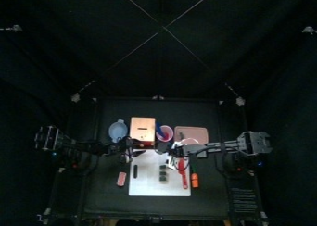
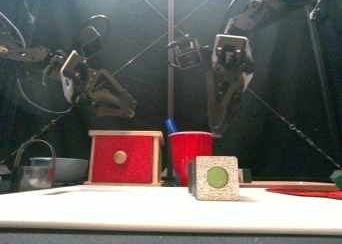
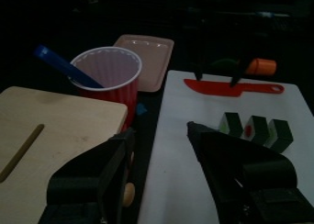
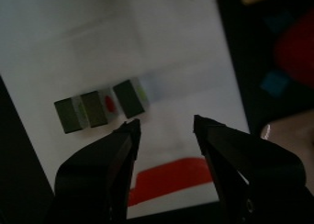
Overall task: Place sushi on board then cut the sushi with the knife then place the pieces on the plate
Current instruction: Place the 4 sushi pieces on the plate
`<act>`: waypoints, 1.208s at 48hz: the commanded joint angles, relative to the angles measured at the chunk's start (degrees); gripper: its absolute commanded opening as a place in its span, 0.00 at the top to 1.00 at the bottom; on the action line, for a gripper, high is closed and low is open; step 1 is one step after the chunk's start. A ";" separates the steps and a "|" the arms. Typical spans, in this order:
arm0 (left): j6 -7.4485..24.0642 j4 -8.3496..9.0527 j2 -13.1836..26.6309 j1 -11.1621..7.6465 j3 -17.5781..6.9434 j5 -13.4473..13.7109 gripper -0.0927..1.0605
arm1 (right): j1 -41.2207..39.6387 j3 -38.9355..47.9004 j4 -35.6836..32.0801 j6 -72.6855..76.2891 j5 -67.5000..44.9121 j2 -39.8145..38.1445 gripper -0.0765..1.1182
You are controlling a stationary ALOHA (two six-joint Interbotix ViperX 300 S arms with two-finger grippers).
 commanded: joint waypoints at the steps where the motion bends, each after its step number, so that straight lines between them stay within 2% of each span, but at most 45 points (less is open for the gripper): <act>1: 0.00 -0.97 -0.26 -0.09 -0.44 -0.18 0.18 | 0.88 -2.20 -0.35 -0.70 -0.09 1.32 0.23; 24: 0.09 -4.39 1.23 0.44 -0.09 0.62 0.18 | 2.99 -2.55 -1.23 -0.18 -0.88 5.89 0.24; 37: 0.09 -4.39 1.58 0.44 0.26 0.62 0.18 | 2.37 -2.37 1.32 0.44 -1.76 5.36 0.46; 44: 0.18 -4.39 1.41 0.44 0.70 0.62 0.18 | -0.97 1.76 5.36 0.88 -0.88 -0.53 0.46; 52: 0.35 -4.31 1.23 0.53 1.14 0.62 0.18 | -8.88 14.24 11.43 3.25 0.44 -9.84 0.46; 55: 0.35 -4.31 1.14 0.44 1.05 0.62 0.18 | -11.95 18.54 9.76 7.38 0.62 -13.27 0.46; 58: 0.35 -3.96 1.14 0.44 1.05 0.62 0.18 | -14.94 22.85 5.10 13.80 0.62 -17.31 0.46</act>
